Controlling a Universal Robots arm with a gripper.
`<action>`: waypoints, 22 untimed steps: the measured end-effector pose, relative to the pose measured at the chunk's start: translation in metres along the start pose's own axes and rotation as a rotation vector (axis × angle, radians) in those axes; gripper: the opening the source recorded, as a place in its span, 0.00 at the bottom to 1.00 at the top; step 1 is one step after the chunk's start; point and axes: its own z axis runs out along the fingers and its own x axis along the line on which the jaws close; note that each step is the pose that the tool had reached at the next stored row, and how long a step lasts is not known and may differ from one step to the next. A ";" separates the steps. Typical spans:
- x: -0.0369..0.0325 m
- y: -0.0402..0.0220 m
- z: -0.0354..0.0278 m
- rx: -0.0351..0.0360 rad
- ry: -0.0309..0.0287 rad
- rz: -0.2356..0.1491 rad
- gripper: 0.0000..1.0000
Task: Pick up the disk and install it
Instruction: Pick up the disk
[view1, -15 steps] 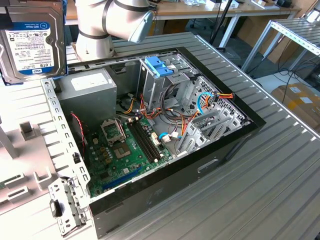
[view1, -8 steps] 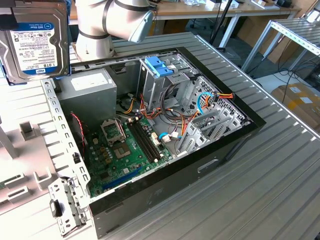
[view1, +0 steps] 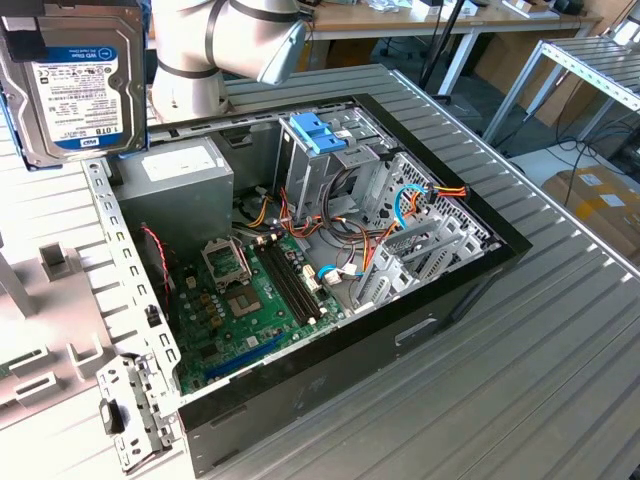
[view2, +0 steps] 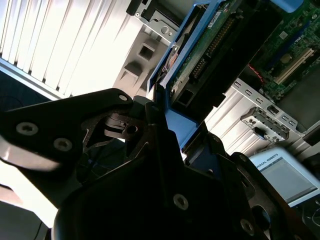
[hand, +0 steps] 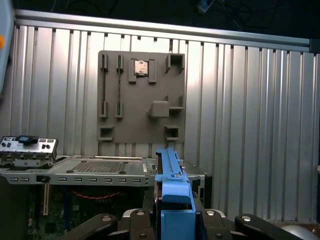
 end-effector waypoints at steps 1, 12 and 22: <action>0.0001 -0.0006 0.0000 0.0000 0.0000 0.000 0.37; 0.0017 -0.0081 0.0006 0.0001 -0.0001 0.000 0.37; 0.0029 -0.0172 0.0013 0.0001 -0.0001 0.000 0.37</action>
